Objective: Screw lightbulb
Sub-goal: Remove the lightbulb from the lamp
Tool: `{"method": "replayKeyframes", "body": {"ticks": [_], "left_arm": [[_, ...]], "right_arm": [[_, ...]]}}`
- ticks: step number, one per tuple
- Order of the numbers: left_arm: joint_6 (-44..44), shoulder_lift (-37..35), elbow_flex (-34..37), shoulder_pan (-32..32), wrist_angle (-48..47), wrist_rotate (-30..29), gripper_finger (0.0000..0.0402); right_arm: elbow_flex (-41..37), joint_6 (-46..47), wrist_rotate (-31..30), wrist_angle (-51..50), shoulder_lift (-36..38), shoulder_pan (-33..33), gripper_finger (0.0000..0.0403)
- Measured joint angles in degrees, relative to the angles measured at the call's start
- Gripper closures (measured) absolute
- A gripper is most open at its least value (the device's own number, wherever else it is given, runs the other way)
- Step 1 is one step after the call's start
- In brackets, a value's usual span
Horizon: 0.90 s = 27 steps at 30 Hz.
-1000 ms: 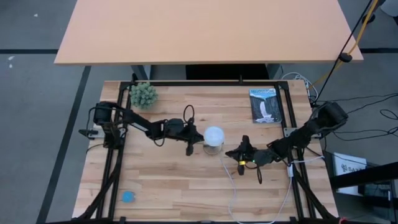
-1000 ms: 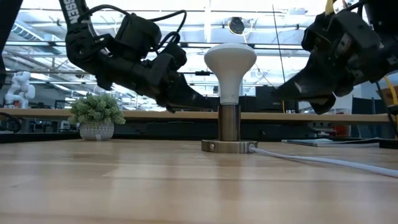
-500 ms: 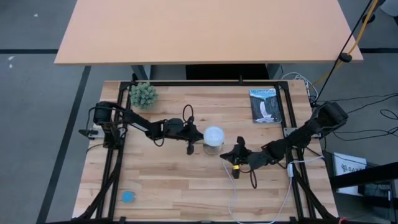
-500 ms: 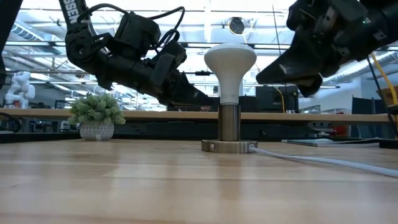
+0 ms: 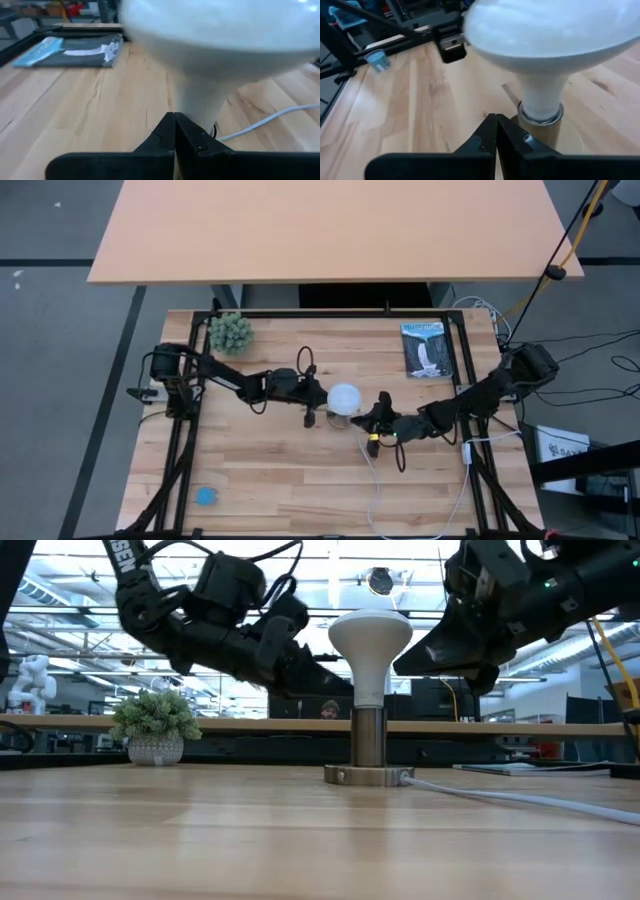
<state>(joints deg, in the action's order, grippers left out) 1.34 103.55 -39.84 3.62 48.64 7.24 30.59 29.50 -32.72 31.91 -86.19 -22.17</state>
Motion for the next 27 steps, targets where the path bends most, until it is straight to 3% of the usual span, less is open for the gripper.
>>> {"method": "replayKeyframes", "body": {"ticks": [7, 22, 27], "left_arm": [[2.3, 0.0, -5.0, 1.3, -9.8, 1.0, 0.0402], [2.2, 0.0, -5.0, 1.5, -9.6, 2.5, 0.0402], [0.4, 0.0, -5.0, 0.3, -9.9, 2.8, 0.0402]], "right_arm": [[0.0, 0.3, 0.1, 0.0, 0.0, 0.5, 0.0403], [0.0, -0.3, 1.4, -2.2, 0.0, 4.6, 0.0403], [0.0, 0.4, -2.6, -3.7, 0.0, 5.2, 0.0403]]}}
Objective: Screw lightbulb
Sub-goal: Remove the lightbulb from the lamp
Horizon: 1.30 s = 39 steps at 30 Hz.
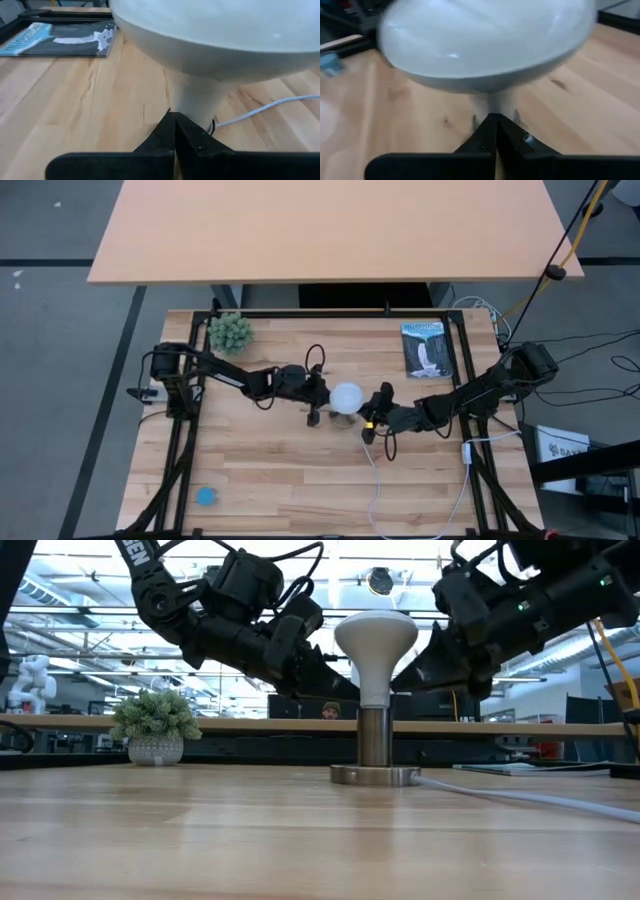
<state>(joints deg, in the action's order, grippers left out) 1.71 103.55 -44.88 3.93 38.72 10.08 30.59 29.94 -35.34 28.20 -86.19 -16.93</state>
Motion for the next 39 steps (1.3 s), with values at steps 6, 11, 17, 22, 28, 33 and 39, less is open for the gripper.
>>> {"method": "replayKeyframes", "body": {"ticks": [6, 11, 17, 22, 28, 33, 39], "left_arm": [[-2.3, 0.0, 0.0, -2.3, -4.2, 1.2, 0.0402], [-2.7, 0.0, 0.0, -3.0, -5.5, -0.7, 0.0402], [-2.7, 0.0, 0.0, -2.4, -2.6, -2.7, 0.0402], [-1.3, 0.0, 0.0, -2.3, -1.9, -4.8, 0.0402], [-0.9, 3.0, -2.1, -2.8, -1.8, -4.6, 0.0402], [-1.0, 4.1, -3.3, -3.2, -1.7, -4.6, 0.0402], [-1.4, 4.1, -3.3, -3.2, -1.8, -3.2, 0.0402]], "right_arm": [[0.0, 4.3, -4.2, -3.6, 0.0, 0.1, 0.0403], [0.0, 7.5, -3.7, -5.9, 0.0, -1.6, 0.0403], [0.0, 12.1, -1.4, -7.0, 0.0, -5.2, 0.0403], [0.0, 8.1, 3.9, -2.3, 0.0, -6.0, 0.0403], [0.0, 3.7, 3.9, 0.3, 0.0, -3.9, 0.0403], [0.0, 3.9, 3.8, -1.2, 0.0, -3.3, 0.0403], [0.0, 4.8, -0.7, -5.2, 0.0, -3.4, 0.0403]]}}
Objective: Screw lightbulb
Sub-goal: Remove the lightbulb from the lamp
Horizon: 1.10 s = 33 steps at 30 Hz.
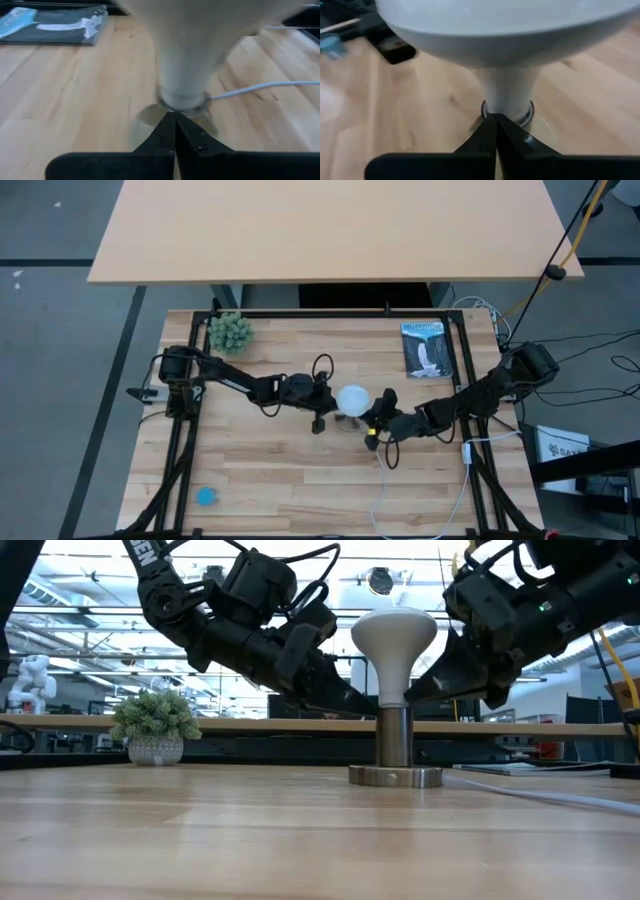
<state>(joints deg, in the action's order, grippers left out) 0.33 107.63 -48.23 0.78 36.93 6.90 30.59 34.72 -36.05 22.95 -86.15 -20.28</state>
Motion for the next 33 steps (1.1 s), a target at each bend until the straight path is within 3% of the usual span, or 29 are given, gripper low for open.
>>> {"method": "replayKeyframes", "body": {"ticks": [7, 16, 21, 26, 33], "left_arm": [[0.2, 0.0, 0.0, -2.1, -0.2, 4.7, 0.0402], [-0.4, -1.6, 0.0, 0.6, -9.0, 2.7, 0.0402], [-1.3, -2.9, 0.0, 2.7, -7.2, -0.9, 0.0402], [0.3, -2.7, 0.0, 3.4, 0.3, -1.6, 0.0402], [2.9, -2.5, 0.0, 2.9, 0.4, -1.4, 0.0402]], "right_arm": [[0.0, 1.5, -8.8, -2.7, 0.0, 0.4, 0.0403], [0.0, 3.7, -0.8, -2.7, 0.0, -0.2, 0.0403], [0.0, 3.6, 3.1, -1.3, 0.0, -0.2, 0.0403], [0.0, 3.1, 2.9, -1.2, 0.0, 0.0, 0.0403], [0.0, 0.5, 0.0, -0.1, 0.0, 0.8, 0.0403]]}}
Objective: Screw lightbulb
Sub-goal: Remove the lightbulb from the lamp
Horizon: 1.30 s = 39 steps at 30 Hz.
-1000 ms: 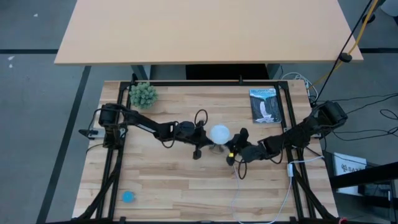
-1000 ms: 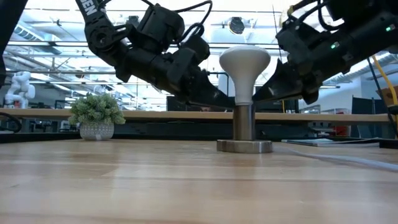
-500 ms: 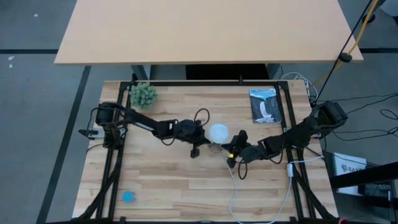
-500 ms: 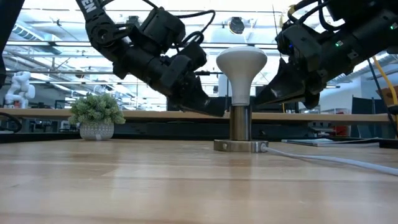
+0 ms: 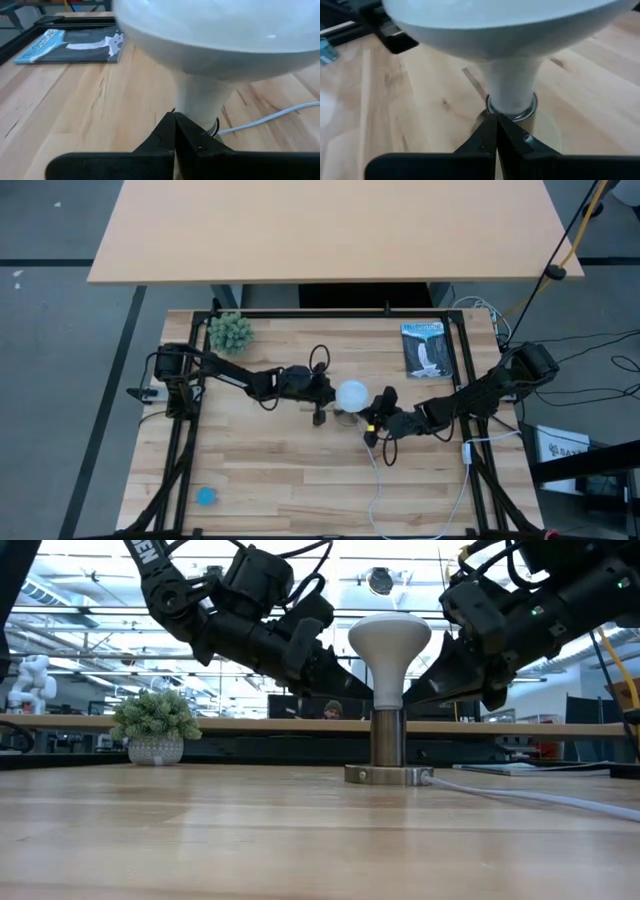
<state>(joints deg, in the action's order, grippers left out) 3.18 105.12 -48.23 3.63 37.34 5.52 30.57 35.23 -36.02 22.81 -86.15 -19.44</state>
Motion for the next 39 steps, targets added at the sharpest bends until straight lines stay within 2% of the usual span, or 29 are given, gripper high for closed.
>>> {"method": "replayKeyframes", "body": {"ticks": [12, 16, 21, 27, 32, 39], "left_arm": [[-0.1, 0.0, 0.0, -3.5, -1.0, 5.4, 0.0402], [-0.9, 0.0, 0.0, -4.6, -4.1, 7.3, 0.0402], [-1.5, -0.2, 0.0, -3.6, -9.7, 1.9, 0.0402], [-2.9, -0.2, 0.0, -0.4, -8.0, -1.7, 0.0402], [-1.9, -0.3, 0.0, 0.6, -1.0, 2.6, 0.0402], [-1.3, -0.3, 0.0, 0.6, 0.3, 7.0, 0.0402]], "right_arm": [[0.0, 0.1, -8.5, -1.9, 0.0, 0.7, 0.0403], [0.0, 4.1, -9.6, -5.9, 0.0, 0.7, 0.0403], [0.0, 10.4, -5.9, -11.5, 0.0, -0.3, 0.0403], [0.0, 6.5, -0.4, -5.0, 0.0, -2.5, 0.0403], [0.0, -1.2, -2.1, 1.5, 0.0, -2.8, 0.0403], [0.0, -2.0, -4.7, 0.8, 0.0, -1.2, 0.0403]]}}
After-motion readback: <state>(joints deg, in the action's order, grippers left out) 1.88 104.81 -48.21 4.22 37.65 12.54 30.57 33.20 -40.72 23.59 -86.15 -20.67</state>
